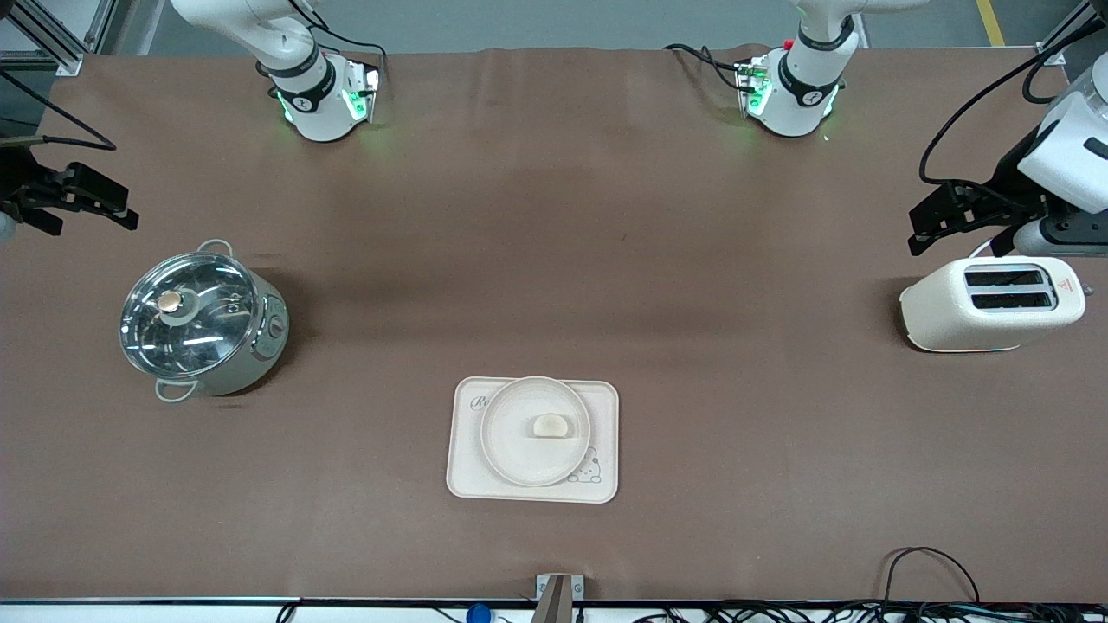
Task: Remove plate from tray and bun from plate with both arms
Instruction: 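Move the right gripper from rest out over the steel pot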
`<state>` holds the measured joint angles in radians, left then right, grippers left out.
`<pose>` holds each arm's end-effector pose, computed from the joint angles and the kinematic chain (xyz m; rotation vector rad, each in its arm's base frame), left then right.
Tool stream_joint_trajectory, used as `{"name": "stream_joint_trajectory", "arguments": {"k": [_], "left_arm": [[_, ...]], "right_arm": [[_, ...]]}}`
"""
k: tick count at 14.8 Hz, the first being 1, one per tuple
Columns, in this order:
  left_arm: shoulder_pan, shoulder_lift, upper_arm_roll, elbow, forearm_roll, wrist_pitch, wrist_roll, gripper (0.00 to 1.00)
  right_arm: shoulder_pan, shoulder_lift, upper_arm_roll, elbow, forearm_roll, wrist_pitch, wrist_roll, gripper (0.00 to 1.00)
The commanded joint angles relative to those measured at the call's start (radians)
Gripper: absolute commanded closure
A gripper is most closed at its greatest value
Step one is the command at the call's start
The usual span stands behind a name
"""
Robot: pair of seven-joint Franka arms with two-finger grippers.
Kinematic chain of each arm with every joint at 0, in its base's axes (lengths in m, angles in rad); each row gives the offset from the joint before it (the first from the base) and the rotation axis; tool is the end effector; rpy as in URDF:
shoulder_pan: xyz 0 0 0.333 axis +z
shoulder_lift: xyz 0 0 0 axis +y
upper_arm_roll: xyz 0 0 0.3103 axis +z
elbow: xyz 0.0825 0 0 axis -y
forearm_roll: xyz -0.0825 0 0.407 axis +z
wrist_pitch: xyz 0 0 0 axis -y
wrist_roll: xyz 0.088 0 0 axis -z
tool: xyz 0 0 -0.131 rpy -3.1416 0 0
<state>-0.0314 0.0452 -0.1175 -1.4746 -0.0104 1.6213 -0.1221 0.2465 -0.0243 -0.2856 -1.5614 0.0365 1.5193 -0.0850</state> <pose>0.5928 -0.0886 0.6212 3.1082 -0.0411 0.1536 0.5645 -0.0190 0.6084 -3.0962 -0.0737 0.0249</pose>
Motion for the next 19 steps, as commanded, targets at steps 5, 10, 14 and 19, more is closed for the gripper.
{"name": "stream_joint_trajectory", "arguments": {"k": [5,10,14,19], "left_arm": [[0.004,0.002,0.001,0.017,-0.003,-0.018,0.002,0.0],[0.001,0.002,0.001,0.017,-0.005,-0.018,-0.002,0.0],[0.004,0.002,0.001,0.014,-0.005,-0.018,0.001,0.0],[0.004,0.002,0.001,0.013,-0.006,-0.018,0.002,0.0]], "right_arm": [[-0.001,-0.016,0.017,0.012,-0.012,-0.005,-0.009,0.0],[0.072,0.105,0.02,0.012,0.02,0.143,0.005,0.0],[0.152,0.265,0.02,0.043,0.072,0.248,0.025,0.0],[0.223,0.515,0.02,0.079,0.221,0.419,0.125,0.0]]}}
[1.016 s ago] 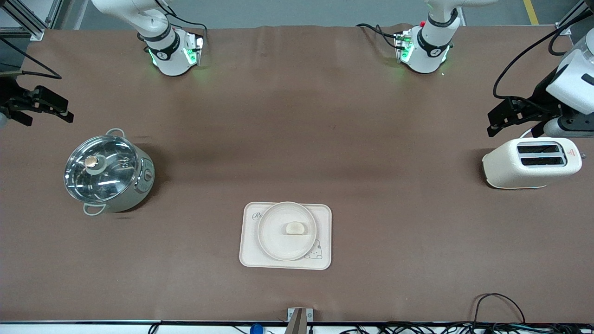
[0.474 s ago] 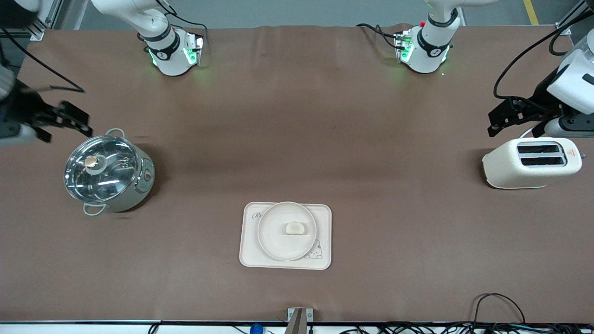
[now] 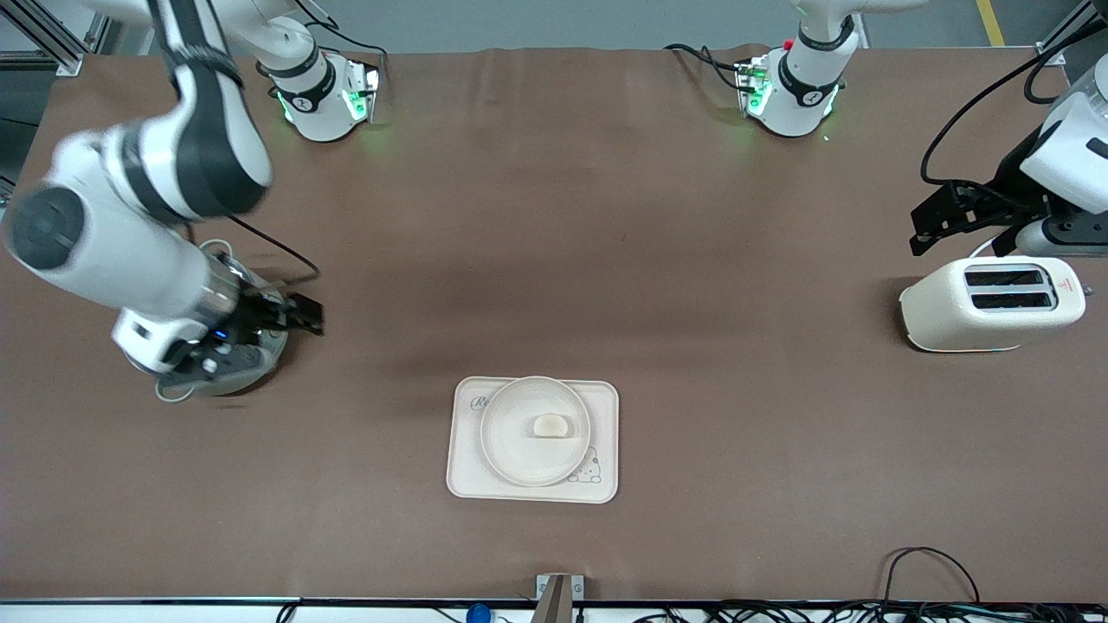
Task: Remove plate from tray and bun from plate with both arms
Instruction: 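Lower the right gripper to the white plate rim on the tray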
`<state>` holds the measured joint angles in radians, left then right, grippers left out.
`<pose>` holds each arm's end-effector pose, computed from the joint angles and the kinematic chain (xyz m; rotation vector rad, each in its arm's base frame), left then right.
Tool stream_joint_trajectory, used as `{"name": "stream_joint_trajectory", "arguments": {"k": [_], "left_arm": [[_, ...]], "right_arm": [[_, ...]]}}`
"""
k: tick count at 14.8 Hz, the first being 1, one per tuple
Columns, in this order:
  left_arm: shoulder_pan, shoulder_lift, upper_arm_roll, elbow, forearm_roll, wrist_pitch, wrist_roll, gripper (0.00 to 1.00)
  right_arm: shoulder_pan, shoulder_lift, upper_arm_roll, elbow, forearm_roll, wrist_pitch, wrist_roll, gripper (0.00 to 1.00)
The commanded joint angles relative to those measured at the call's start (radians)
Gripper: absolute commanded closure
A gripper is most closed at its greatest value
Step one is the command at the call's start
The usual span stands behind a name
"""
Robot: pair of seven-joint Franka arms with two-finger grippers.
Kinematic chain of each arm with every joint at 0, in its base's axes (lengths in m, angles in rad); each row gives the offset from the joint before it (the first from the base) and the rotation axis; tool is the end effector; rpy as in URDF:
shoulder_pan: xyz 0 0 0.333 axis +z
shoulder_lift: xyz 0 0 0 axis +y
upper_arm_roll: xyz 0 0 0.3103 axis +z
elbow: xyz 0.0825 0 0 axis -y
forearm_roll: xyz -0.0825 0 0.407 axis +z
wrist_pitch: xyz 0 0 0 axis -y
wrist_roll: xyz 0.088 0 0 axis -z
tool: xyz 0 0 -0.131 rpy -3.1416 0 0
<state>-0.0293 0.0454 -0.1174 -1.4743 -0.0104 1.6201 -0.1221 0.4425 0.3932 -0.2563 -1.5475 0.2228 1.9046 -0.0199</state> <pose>0.5930 -0.0873 0.6211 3.1086 -0.0377 0.1520 0.6679 0.1662 0.3916 -3.0230 -0.2245 0.0469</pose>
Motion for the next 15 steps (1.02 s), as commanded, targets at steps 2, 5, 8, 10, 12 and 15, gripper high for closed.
{"name": "stream_joint_trajectory", "arguments": {"k": [2,5,8,10,12,15], "left_arm": [[0.002,0.002,0.001,0.012,-0.006,-0.017,0.002,0.0],[0.002,0.002,0.001,0.014,-0.006,-0.017,0.002,0.0],[0.002,0.002,0.001,0.012,-0.006,-0.017,0.004,0.0],[0.002,0.002,0.001,0.012,-0.008,-0.017,0.004,0.0],[0.0,0.002,0.001,0.012,-0.006,-0.017,0.004,0.0],[0.002,0.002,0.001,0.012,-0.008,-0.017,0.004,0.0]], "right_arm": [[0.042,0.151,-0.003,0.076,0.05,0.094,0.09,0.0],[0.061,0.214,0.0,0.105,0.096,0.177,0.106,0.0],[0.067,0.271,0.031,0.132,0.249,0.235,0.107,0.0],[0.067,0.306,0.045,0.139,0.286,0.31,0.103,0.0],[0.061,0.338,0.09,0.165,0.29,0.347,0.116,0.0],[0.055,0.4,0.115,0.245,0.29,0.355,0.146,0.0]]}}
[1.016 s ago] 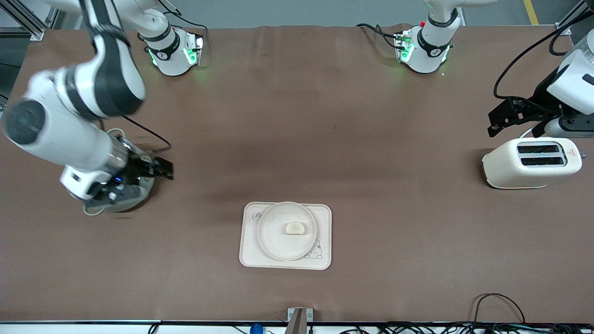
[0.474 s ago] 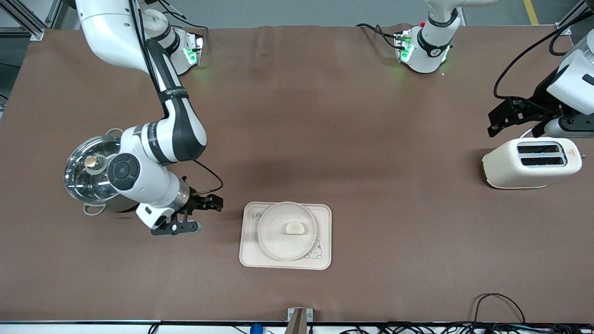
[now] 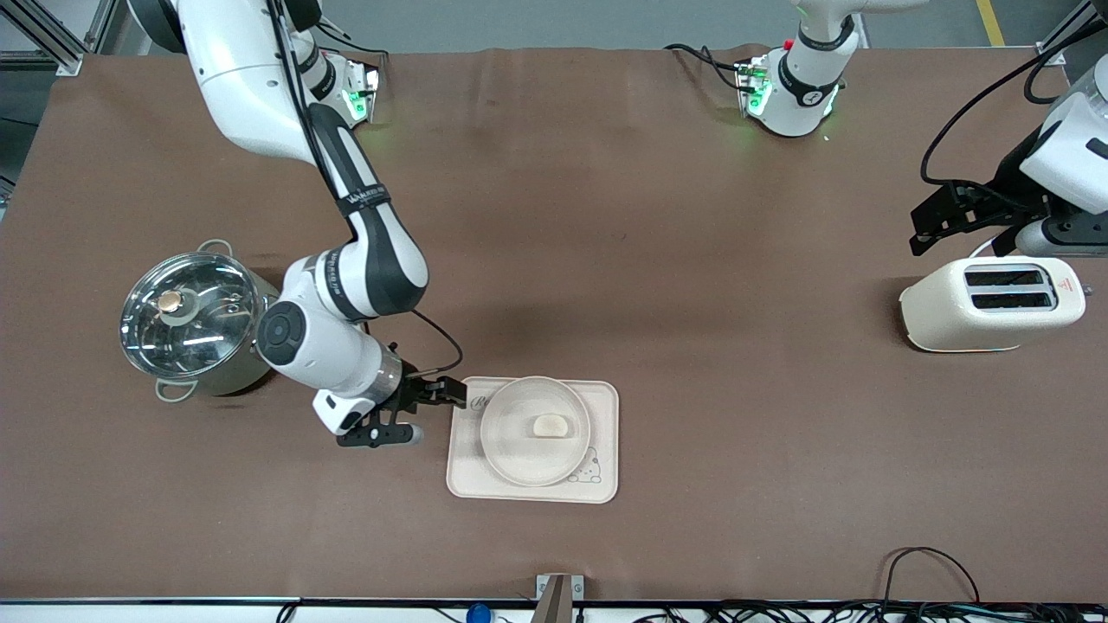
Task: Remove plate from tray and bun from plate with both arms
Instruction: 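Lower the right gripper to the white plate rim on the tray, then close the right gripper on the white plate rim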
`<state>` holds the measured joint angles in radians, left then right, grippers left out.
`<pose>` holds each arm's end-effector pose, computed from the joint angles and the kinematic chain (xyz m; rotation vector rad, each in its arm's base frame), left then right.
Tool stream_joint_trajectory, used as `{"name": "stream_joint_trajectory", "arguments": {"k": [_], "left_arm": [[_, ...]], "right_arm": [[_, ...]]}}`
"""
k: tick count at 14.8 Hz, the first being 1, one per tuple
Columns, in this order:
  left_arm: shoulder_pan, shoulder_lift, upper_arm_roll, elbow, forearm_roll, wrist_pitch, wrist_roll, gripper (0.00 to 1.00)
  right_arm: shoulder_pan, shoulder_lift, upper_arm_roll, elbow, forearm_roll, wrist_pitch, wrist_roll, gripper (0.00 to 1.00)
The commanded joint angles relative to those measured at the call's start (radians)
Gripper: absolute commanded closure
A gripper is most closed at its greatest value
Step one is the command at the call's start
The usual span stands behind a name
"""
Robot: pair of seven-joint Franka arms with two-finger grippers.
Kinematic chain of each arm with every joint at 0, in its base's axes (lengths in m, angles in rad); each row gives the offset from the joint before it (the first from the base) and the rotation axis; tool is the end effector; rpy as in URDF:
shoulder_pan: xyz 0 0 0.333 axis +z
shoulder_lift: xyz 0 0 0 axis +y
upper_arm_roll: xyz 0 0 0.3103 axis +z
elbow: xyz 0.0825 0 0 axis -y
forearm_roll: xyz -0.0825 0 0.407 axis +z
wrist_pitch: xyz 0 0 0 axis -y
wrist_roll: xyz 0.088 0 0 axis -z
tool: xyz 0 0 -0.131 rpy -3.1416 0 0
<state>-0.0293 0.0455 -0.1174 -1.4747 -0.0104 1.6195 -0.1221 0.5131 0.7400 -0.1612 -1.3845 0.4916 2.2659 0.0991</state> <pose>0.5929 -0.0873 0.6208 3.1088 -0.0377 0.1503 0.7051 0.3061 0.2530 -2.8174 -0.0207 -0.1184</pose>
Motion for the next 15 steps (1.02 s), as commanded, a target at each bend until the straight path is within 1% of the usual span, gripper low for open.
{"name": "stream_joint_trajectory", "arguments": {"k": [1,3,4,6,8,10,15], "left_arm": [[0.002,0.002,0.001,0.013,-0.008,-0.017,0.004,0.0],[0.002,0.002,0.001,0.013,-0.008,-0.017,0.005,0.0],[0.002,0.002,0.001,0.013,-0.008,-0.017,0.004,0.0],[0.0,0.002,0.001,0.013,-0.008,-0.017,0.002,0.0],[0.002,0.002,0.001,0.013,-0.008,-0.017,0.004,0.0],[0.002,0.001,0.001,0.011,-0.008,-0.017,0.005,0.0],[0.003,0.0,0.001,0.01,-0.008,-0.017,0.005,0.0]], "right_arm": [[-0.016,0.079,0.026,0.1,0.027,0.003,0.027,0.04],[-0.021,0.126,0.055,0.137,0.082,0.058,0.034,0.14],[-0.019,0.151,0.057,0.16,0.102,0.075,0.04,0.18],[-0.018,0.186,0.066,0.199,0.107,0.081,0.063,0.21],[-0.008,0.206,0.066,0.208,0.107,0.089,0.079,0.24],[-0.007,0.219,0.069,0.206,0.107,0.132,0.073,0.26],[-0.022,0.254,0.069,0.229,0.105,0.139,0.048,0.33]]}}
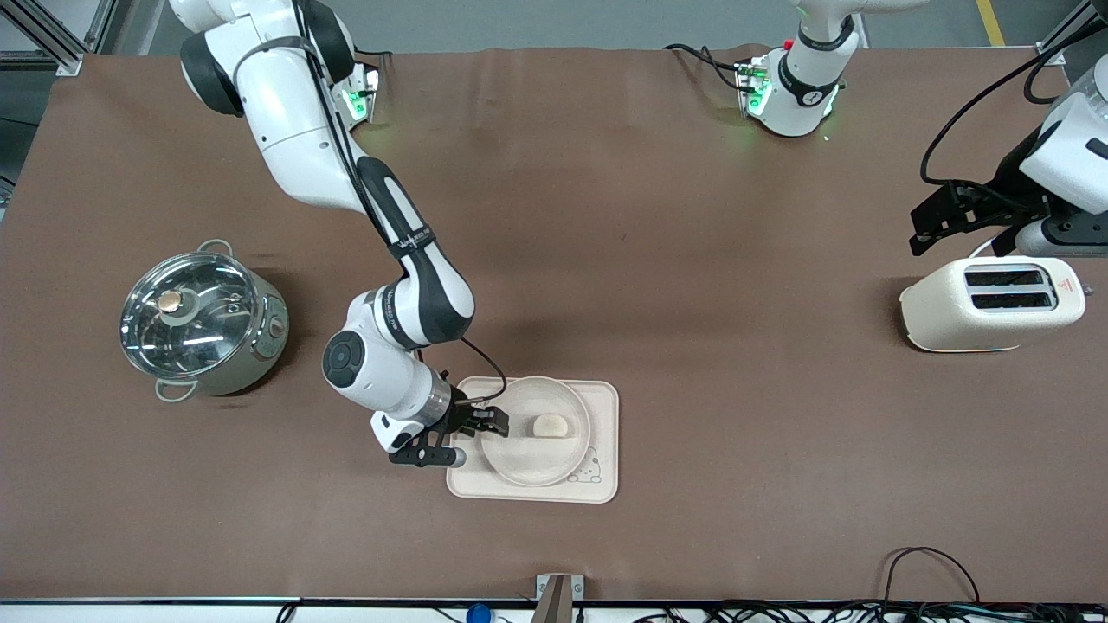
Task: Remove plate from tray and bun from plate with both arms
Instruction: 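Close the right gripper on the white plate rim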
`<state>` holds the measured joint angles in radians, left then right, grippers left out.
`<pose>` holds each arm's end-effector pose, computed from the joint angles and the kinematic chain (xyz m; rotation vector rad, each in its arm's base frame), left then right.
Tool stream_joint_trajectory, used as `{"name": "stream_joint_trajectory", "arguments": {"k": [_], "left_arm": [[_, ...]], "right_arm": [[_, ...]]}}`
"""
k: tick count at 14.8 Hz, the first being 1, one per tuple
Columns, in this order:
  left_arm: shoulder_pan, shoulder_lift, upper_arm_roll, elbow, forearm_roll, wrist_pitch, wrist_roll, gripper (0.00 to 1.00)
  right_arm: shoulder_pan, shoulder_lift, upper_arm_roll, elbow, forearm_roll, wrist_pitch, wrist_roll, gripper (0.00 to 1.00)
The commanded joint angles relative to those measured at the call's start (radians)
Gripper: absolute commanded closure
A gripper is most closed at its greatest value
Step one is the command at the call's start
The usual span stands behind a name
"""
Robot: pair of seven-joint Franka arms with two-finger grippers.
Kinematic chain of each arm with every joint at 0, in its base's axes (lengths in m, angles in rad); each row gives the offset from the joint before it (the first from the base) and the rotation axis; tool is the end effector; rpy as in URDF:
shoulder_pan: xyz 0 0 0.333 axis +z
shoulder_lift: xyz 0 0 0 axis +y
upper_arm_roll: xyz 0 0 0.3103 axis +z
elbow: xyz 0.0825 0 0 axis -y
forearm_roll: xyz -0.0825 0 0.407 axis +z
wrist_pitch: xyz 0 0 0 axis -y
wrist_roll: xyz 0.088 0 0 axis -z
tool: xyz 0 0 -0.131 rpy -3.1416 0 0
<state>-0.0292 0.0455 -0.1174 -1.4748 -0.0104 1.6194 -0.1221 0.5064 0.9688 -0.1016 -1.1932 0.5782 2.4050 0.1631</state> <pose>0.5929 -0.0873 0.6207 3.1089 -0.0375 0.1500 0.7261 0.3493 0.1809 -2.7190 0.1189 -0.1846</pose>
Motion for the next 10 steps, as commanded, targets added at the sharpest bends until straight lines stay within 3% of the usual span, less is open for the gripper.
{"name": "stream_joint_trajectory", "arguments": {"k": [1,5,10], "left_arm": [[0.003,0.001,0.001,0.01,-0.01,-0.016,0.005,0.0],[0.003,0.001,0.001,0.01,-0.01,-0.016,0.01,0.0],[0.003,0.001,0.001,0.01,-0.01,-0.018,0.01,0.0]], "right_arm": [[-0.016,0.031,0.01,0.037,0.017,0.0,-0.043,0.37],[-0.029,0.042,0.008,0.033,0.017,-0.001,-0.091,0.46],[-0.022,0.051,0.01,0.03,0.015,-0.001,-0.091,0.66]]}}
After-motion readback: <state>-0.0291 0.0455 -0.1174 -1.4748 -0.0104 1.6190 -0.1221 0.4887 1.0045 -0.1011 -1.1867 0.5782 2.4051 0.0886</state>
